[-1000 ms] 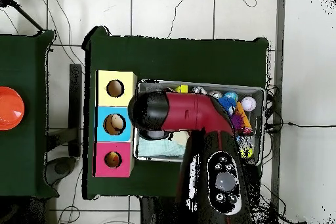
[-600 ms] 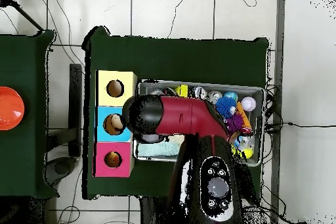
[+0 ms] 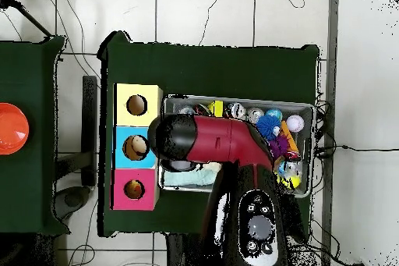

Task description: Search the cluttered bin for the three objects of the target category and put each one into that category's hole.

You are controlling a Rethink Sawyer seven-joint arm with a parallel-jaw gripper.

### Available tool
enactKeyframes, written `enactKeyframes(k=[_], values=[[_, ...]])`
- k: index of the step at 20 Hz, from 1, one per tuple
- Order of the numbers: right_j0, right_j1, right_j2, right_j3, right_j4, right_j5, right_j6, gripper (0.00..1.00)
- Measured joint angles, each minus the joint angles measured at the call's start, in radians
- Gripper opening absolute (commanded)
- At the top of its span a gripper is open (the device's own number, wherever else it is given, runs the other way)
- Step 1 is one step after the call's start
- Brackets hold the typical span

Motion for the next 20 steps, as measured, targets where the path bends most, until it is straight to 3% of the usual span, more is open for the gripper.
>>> enactKeyframes(k=[10, 20], values=[[-0.012, 0.006, -0.006, 0.002, 0.000, -0.029, 0.000, 1.00], [-0.114, 0.070, -0.004, 0.005, 0.000, -0.175, 0.000, 1.00]])
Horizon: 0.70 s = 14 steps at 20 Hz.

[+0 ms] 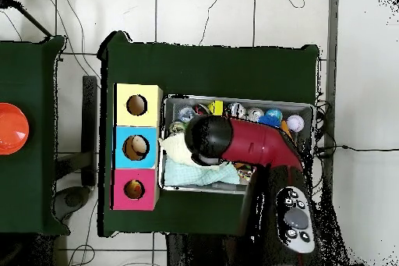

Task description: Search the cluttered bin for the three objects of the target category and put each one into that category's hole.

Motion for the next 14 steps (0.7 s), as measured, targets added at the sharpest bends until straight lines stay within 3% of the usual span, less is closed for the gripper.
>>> enactKeyframes(k=[6, 14], values=[[-0.072, 0.064, 0.002, -0.005, -0.013, -0.025, 0.000, 1.00], [-0.109, 0.099, 0.005, -0.006, -0.059, -0.025, 0.000, 1.00]])
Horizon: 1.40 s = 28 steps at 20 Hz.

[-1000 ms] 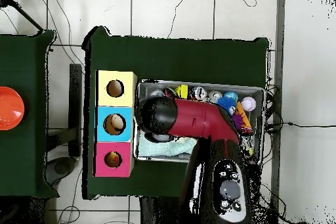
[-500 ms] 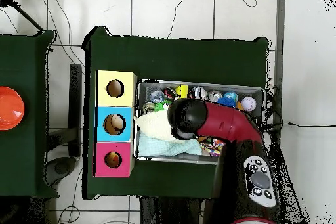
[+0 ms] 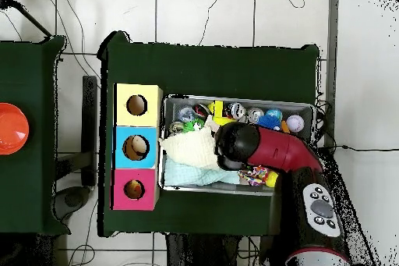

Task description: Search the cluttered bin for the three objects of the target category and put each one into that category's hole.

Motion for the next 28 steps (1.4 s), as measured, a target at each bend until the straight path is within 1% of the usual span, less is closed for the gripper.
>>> enactKeyframes(k=[9, 10, 20, 28], values=[[-0.052, 0.036, 0.039, -0.018, -0.044, 0.000, 0.000, 1.00], [-0.072, 0.055, 0.056, -0.024, -0.062, 0.000, 0.000, 0.00], [-0.113, 0.076, 0.096, -0.028, -0.096, 0.000, 0.000, 0.00], [-0.117, 0.069, 0.122, -0.030, -0.115, 0.008, 0.000, 0.00]])
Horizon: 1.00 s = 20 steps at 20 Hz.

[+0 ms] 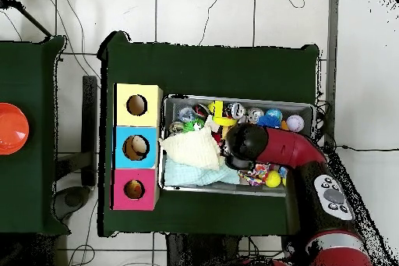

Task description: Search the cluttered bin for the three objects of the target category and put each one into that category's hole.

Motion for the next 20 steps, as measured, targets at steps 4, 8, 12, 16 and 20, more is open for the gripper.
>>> enactKeyframes(k=[4, 8, 12, 16, 20], values=[[0.007, -0.024, 0.001, 0.000, 0.000, 0.031, 0.000, 0.00], [0.016, -0.047, 0.001, 0.000, 0.000, 0.063, 0.000, 0.00], [0.028, -0.079, 0.001, -0.001, 0.000, 0.104, 0.000, 0.00], [0.032, -0.099, 0.001, -0.003, 0.000, 0.125, 0.000, 0.00], [0.032, -0.102, 0.001, -0.014, 0.000, 0.125, 0.000, 0.00]])
